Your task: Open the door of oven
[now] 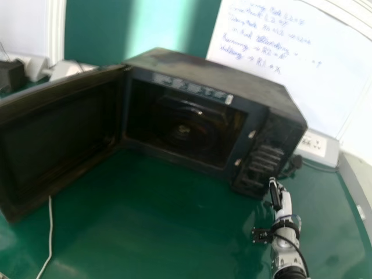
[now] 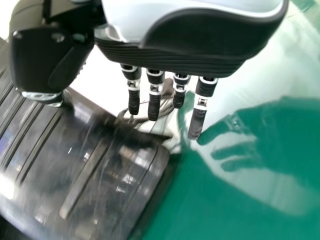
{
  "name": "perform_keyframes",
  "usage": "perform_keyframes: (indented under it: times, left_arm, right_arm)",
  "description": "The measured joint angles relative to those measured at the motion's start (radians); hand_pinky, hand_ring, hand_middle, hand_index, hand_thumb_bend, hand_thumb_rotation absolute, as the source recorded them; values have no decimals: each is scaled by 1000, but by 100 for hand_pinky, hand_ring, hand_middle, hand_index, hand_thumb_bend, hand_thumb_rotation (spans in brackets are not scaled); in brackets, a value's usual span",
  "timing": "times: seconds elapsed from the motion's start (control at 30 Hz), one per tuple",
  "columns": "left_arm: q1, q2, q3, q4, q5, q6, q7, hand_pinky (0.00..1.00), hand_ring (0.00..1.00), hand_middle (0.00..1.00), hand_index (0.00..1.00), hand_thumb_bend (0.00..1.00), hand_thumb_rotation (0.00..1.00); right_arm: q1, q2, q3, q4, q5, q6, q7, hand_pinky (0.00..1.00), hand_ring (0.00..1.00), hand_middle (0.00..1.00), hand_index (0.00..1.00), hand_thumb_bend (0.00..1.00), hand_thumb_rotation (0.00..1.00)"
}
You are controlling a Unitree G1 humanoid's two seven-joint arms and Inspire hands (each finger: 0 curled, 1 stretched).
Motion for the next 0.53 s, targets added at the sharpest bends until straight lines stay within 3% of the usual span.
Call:
perform_keyframes:
  times: [0.1, 0.53]
  left_arm:
    - [-9, 28, 0, 23, -24, 0, -4, 0, 0, 46, 48, 51, 0]
    - [-3, 54, 6, 77, -45, -52, 43, 0, 0, 45, 48, 51, 0]
  right_arm:
    - [-1, -2, -11, 0, 8, 2, 0, 74, 86, 95, 97, 68, 100]
    - [-3, -12, -18, 2, 6, 18, -1, 74, 85, 94, 96, 66, 99]
